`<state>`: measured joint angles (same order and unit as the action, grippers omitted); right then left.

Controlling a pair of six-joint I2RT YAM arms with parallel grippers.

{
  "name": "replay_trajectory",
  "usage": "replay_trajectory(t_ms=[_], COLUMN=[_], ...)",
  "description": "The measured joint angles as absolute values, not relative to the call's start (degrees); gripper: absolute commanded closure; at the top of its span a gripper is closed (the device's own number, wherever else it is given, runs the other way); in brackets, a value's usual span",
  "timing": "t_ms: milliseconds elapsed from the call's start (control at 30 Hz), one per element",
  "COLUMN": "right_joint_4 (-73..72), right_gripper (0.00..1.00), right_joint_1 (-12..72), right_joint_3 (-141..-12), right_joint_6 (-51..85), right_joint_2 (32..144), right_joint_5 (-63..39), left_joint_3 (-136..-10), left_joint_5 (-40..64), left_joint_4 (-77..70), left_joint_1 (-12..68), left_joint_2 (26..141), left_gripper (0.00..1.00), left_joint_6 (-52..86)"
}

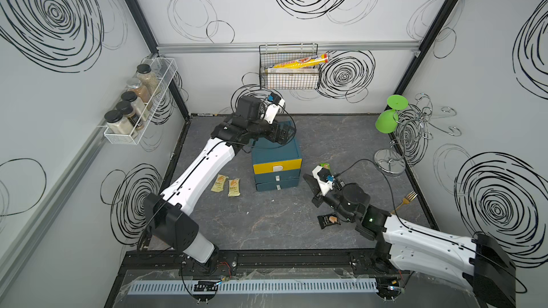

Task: Take the cookies out of the drawer
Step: Reset both arms

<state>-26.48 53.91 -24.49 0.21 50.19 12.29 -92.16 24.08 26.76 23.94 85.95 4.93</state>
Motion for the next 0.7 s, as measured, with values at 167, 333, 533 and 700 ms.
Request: replay_trajectory(t_ms=[167, 333, 533, 700], right_joint_4=[-21.3, -20.7, -25.2, -34.8], right_gripper=[0.0, 0.0, 0.0, 0.0], right_joint_1=[39.0, 22.2, 10.8, 5.8], right_joint_3=[-28.6, -29.0, -28.9, -22.6], right_joint_6=[1.3, 3.5, 5.9, 7.7], right_joint_2=[47.3, 47.8, 53.7, 59.7], right_joint_5=[14.7, 14.9, 15.3, 15.5], left_joint_3=[-78.5, -64.5, -45.9, -30.4], left_joint_5=[17.7, 6.0, -7.0, -11.6], left_joint_4=[13.0, 4.8, -3.8, -13.6], left_joint_1=[18.3, 8.6, 3.5, 0.4], left_joint_2=[66.4, 55.3, 55.5, 54.9], left_gripper=[0.01, 0.01, 0.01, 0.01], left_joint_6=[10.3, 14.7, 15.2, 14.2])
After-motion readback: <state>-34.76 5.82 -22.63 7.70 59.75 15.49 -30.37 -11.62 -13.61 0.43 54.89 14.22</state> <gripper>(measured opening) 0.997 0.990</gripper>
